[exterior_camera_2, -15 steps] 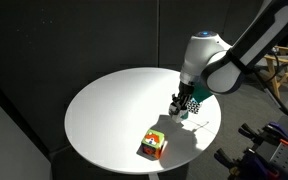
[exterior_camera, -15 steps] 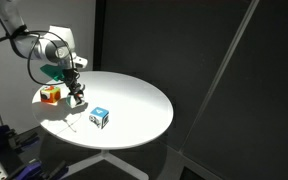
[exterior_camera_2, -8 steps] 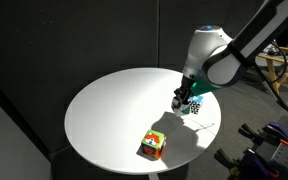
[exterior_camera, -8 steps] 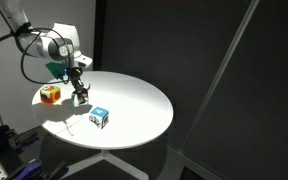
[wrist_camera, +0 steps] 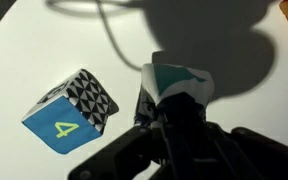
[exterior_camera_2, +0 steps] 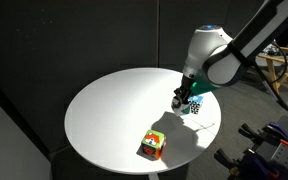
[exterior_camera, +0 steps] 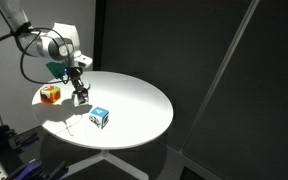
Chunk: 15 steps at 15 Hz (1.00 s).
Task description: Move the box in the middle to the right
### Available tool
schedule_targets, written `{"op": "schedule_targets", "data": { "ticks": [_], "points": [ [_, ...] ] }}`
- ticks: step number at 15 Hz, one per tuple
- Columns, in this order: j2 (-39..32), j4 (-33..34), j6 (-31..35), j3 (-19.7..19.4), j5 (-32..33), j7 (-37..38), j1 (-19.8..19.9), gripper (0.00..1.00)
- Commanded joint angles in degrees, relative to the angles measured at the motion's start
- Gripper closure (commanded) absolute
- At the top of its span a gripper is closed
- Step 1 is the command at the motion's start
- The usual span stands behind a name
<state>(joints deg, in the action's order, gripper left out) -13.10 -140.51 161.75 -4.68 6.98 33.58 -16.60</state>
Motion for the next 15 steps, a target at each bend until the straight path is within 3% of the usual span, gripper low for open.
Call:
{"op": "schedule_targets", "data": {
  "ticks": [1,2,15],
  "points": [
    [0.04,0.05,-0.12,0.74,0.33,0.13,0.84,0.83],
    [0.04,0.05,-0.12,0.74,0.33,0.13,0.84,0.94],
    [0.56,1.7,-0.18,-2.52,-0.69,27.74,0.2,0.95]
  ]
}}
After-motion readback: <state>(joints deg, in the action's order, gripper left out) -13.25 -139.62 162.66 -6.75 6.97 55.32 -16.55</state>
